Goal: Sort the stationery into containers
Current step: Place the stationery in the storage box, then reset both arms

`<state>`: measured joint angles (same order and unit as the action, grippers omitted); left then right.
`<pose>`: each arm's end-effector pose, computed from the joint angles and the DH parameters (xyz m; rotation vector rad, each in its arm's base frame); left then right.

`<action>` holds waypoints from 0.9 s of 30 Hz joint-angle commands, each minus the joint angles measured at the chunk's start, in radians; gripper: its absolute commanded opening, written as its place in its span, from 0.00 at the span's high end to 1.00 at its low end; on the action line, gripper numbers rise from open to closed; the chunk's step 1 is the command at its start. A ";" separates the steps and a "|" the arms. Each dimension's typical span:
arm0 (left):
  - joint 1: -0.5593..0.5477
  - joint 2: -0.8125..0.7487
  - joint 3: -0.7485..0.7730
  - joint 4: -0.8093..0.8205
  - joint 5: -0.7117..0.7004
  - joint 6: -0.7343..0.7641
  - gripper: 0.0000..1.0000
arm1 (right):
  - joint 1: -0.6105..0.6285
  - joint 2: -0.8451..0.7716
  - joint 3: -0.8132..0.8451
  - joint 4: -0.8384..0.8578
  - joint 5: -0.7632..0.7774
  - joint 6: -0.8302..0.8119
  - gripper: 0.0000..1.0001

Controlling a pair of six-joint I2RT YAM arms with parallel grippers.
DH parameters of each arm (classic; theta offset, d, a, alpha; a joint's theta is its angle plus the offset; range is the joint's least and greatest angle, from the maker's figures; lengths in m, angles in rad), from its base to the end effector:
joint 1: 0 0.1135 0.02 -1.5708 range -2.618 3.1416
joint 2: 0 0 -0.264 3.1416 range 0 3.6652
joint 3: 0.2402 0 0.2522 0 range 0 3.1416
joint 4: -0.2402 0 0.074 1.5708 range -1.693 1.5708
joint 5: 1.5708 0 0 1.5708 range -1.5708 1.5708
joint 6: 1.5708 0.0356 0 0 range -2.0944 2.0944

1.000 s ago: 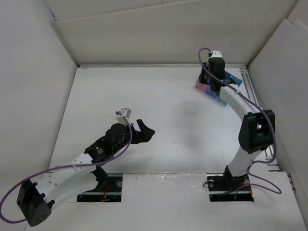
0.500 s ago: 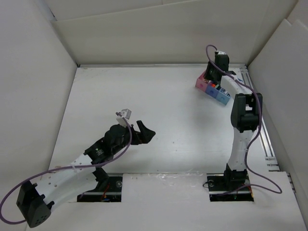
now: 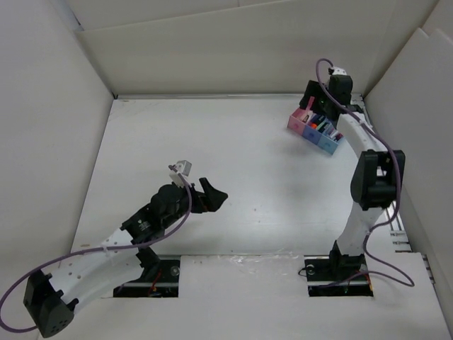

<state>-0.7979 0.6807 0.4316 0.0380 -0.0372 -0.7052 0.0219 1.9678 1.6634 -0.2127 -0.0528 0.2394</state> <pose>0.1226 -0.1238 0.2544 0.0597 1.9054 -1.0262 0.4688 0.0121 0.2866 0.1953 2.0851 0.2135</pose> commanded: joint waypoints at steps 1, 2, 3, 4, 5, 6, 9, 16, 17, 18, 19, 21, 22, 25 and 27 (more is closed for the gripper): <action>0.003 -0.046 0.039 -0.016 -0.012 0.038 0.00 | -0.016 -0.205 -0.138 0.056 -0.007 -0.006 0.06; 0.003 -0.059 0.064 -0.029 -0.024 0.038 0.00 | -0.007 -0.315 -0.187 0.065 -0.007 -0.024 0.00; 0.003 -0.059 0.078 -0.047 -0.024 0.050 0.00 | 0.013 -0.373 -0.236 0.075 0.008 -0.034 0.00; 0.003 -0.073 0.091 -0.058 -0.024 0.064 0.00 | 0.024 -0.430 -0.285 0.075 0.019 -0.034 0.00; 0.003 -0.073 0.114 -0.067 -0.024 0.064 0.00 | 0.035 -0.490 -0.385 0.075 0.019 -0.049 0.00; 0.003 -0.087 0.125 -0.078 -0.024 0.064 0.00 | 0.047 -0.600 -0.434 0.075 0.019 -0.058 0.00; 0.003 -0.112 0.147 -0.098 -0.012 0.082 0.00 | 0.085 -0.771 -0.594 0.062 -0.073 -0.069 0.00; 0.003 -0.245 0.165 -0.173 0.016 0.072 0.00 | 0.210 -1.045 -0.792 -0.071 -0.125 -0.080 0.00; 0.003 -0.279 0.165 -0.184 0.026 0.059 0.00 | 0.220 -1.081 -0.807 -0.083 -0.148 -0.080 0.00; 0.003 -0.308 0.165 -0.210 0.026 0.059 0.00 | 0.220 -1.151 -0.838 -0.083 -0.162 -0.095 0.00; 0.003 -0.308 0.165 -0.210 0.026 0.059 0.00 | 0.220 -1.187 -0.849 -0.083 -0.162 -0.095 0.00; 0.003 -0.346 0.154 -0.258 0.001 0.050 0.00 | 0.220 -1.250 -0.866 -0.108 -0.162 -0.095 0.00; 0.003 -0.360 0.154 -0.279 -0.012 0.050 0.00 | 0.220 -1.276 -0.881 -0.122 -0.162 -0.095 0.00; -0.009 -0.420 0.154 -0.308 -0.024 0.027 0.00 | 0.220 -1.351 -0.904 -0.122 -0.215 -0.104 0.00; -0.009 -0.443 0.154 -0.308 -0.035 0.027 0.00 | 0.230 -1.389 -0.933 -0.102 -0.246 -0.104 0.00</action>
<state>-0.8005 0.2676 0.5564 -0.2512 -0.0505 -0.6643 0.2390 0.6067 0.7624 -0.3328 -0.2344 0.1535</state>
